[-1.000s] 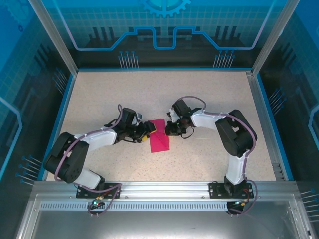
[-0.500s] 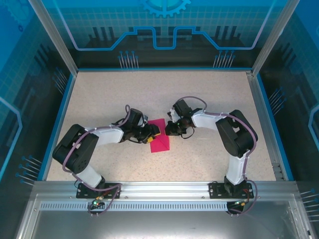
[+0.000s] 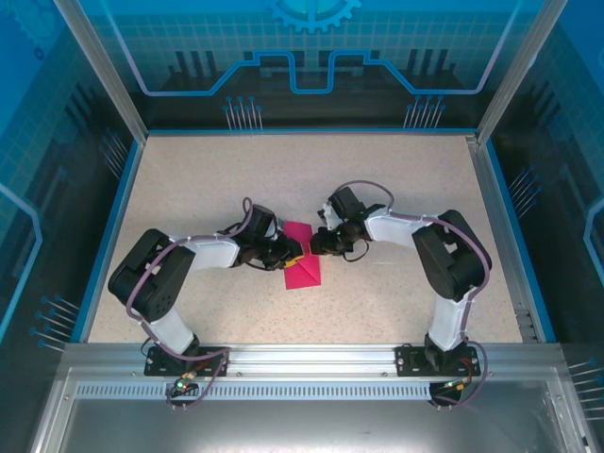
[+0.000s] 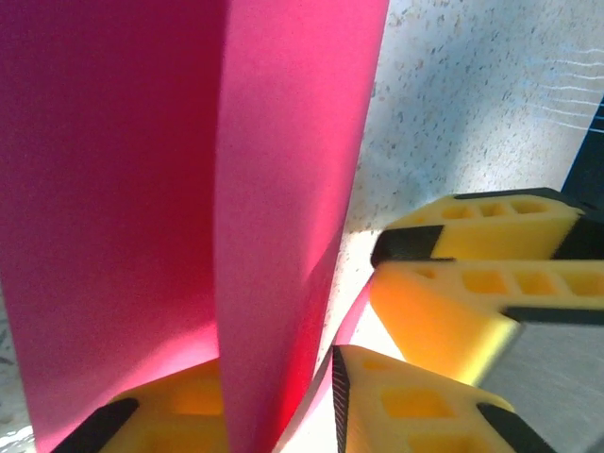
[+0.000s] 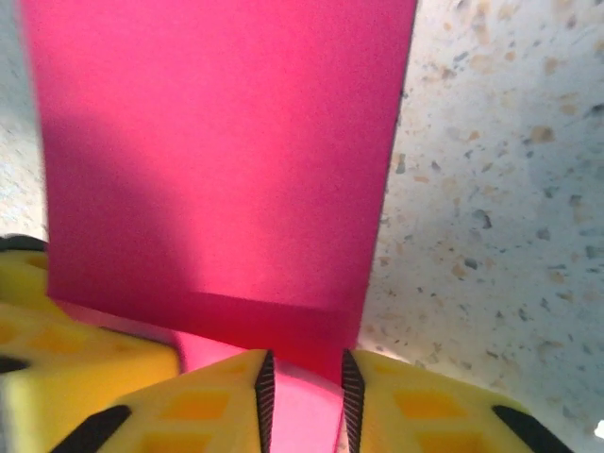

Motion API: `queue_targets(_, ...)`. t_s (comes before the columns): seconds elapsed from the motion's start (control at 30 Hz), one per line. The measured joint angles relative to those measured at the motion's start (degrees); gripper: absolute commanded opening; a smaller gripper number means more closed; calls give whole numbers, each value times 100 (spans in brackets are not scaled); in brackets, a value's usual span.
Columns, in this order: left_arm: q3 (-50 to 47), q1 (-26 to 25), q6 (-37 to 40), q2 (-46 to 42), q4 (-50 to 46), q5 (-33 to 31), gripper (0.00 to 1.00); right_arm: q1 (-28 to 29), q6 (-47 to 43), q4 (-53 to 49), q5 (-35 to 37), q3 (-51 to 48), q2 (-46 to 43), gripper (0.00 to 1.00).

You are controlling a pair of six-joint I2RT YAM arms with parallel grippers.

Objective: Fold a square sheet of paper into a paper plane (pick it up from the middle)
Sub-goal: Turn over the paper at the center of the table.

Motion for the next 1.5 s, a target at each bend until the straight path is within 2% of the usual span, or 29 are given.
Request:
queue_targets(0.1, 37, -2, 83, 9, -24, -2, 12, -74, 101, -61, 168, -15, -396, 62)
queue_targets(0.27, 116, -7, 249, 9, -109, -26, 7, -299, 229, -201, 636, -22, -1178, 78)
queue_targets(0.43, 315, -7, 535, -26, -509, -142, 6, -498, 319, -317, 1169, -116, -1781, 85)
queue_targets(0.63, 1174, -44, 1259, -551, -2039, -758, 6, -527, 444, -516, 1759, -221, -2260, 88)
queue_targets(0.8, 2465, -212, 2068, -1049, -3654, -1934, 6, -581, 649, -651, 2164, -247, -2448, 89)
queue_targets(0.9, 3287, -389, 2540, -1189, -4548, -2927, 6, -680, 765, -660, 2310, -295, -2511, 91)
queue_targets(1.1, 4050, -680, 3121, -1082, -5661, -4706, 5, -793, 844, -643, 2334, -363, -2538, 95)
queue_targets(1.17, 4192, -769, 3237, -828, -5971, -5355, 5, -798, 846, -599, 2315, -365, -2538, 99)
queue_targets(1.27, 4260, -863, 3357, -389, -6227, -6022, 6, -811, 883, -568, 2284, -365, -2540, 99)
queue_targets(1.5, 4352, -916, 3512, 916, -6304, -6898, 4, -896, 1051, -680, 2570, -549, -2677, 99)
